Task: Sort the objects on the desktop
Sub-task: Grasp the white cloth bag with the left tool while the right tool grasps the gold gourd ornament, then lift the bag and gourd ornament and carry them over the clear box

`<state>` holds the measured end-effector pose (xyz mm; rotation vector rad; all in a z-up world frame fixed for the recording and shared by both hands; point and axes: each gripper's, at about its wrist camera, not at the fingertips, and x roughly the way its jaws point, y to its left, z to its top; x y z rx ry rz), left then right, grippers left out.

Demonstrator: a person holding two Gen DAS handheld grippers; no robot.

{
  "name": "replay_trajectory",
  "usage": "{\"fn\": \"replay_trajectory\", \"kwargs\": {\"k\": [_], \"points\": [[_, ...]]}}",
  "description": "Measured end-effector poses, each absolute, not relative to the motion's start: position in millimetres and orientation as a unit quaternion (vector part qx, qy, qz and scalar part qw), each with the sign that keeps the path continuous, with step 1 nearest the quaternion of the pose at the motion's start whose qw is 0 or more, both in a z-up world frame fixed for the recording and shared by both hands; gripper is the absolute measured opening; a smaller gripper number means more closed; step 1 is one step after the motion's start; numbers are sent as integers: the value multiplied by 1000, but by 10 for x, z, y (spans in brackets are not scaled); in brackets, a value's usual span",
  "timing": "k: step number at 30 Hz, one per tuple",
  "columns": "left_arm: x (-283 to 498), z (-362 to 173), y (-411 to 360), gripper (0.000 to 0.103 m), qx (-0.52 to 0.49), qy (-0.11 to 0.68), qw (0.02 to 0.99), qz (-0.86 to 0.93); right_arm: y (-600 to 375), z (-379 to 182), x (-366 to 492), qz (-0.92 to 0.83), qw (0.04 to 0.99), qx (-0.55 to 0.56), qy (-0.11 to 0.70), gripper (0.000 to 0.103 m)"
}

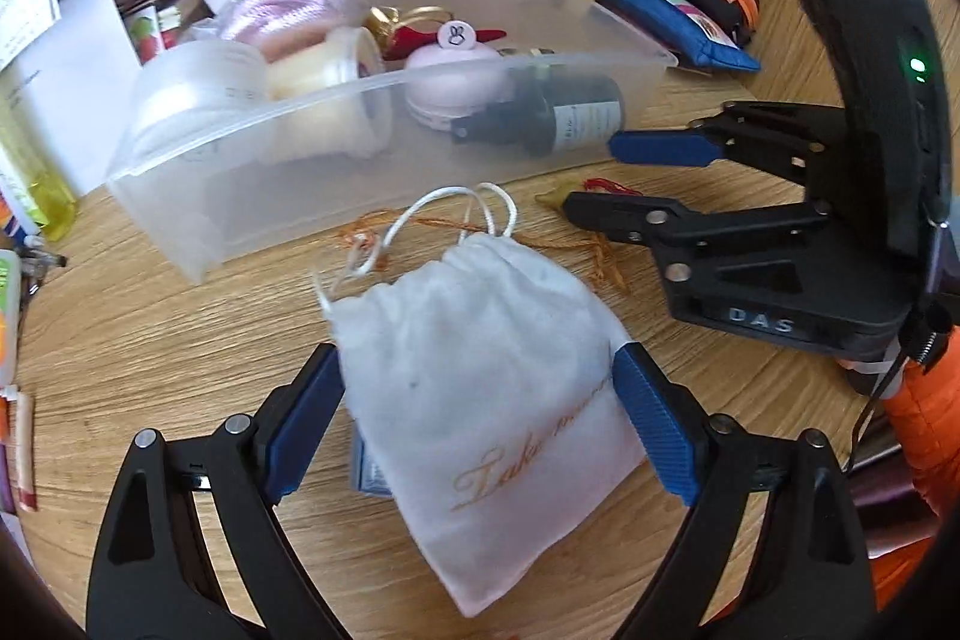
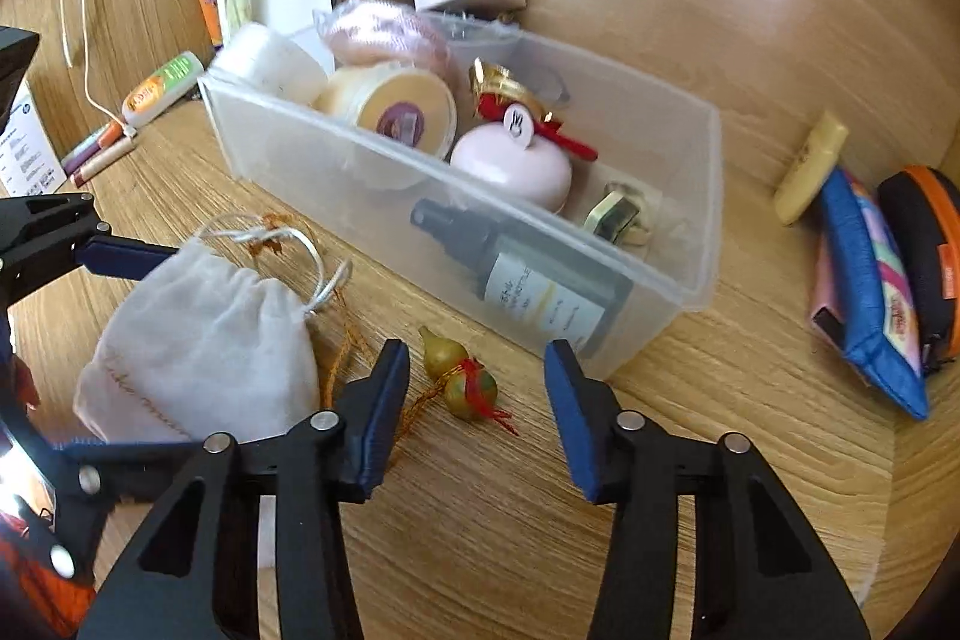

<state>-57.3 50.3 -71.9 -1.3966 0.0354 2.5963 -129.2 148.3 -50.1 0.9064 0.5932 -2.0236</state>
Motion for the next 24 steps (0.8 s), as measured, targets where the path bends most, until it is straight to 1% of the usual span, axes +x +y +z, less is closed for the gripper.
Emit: {"fn": "replay_trajectory", "kwargs": {"k": [5,6,8,10,11,13,15,17,19,21,22,24], "points": [[-630,-751,571,96,-471,25,95,877,1428,-602,-1326,-792,416,375,242,38],[-635,-762,598,96,-470,31,93,877,1427,-608,-1324,-792,419,375,240,35],[-639,-789,626,96,-467,39,94,878,1428,-613,-1320,-787,426,379,237,25],[-650,-825,628,95,-463,37,93,881,1435,-609,-1314,-786,428,380,236,23],[-650,-838,621,93,-459,33,92,883,1442,-608,-1311,-787,426,379,236,23],[-646,-842,606,70,-456,32,91,885,1479,-602,-1306,-789,424,380,231,23],[-647,-818,557,63,-455,20,90,886,1528,-581,-1313,-794,421,379,221,23],[-646,-801,507,59,-456,10,91,885,1607,-524,-1326,-801,418,375,209,23],[-626,-762,457,53,-454,6,86,887,1687,-464,-1334,-807,416,370,195,23],[-591,-708,455,48,-447,6,84,890,1756,-409,-1325,-813,415,365,185,23],[-591,-676,448,44,-444,6,85,892,1790,-376,-1311,-817,413,361,181,23],[-546,-589,423,43,-435,3,85,896,1849,-302,-1270,-823,411,351,174,23]]}}
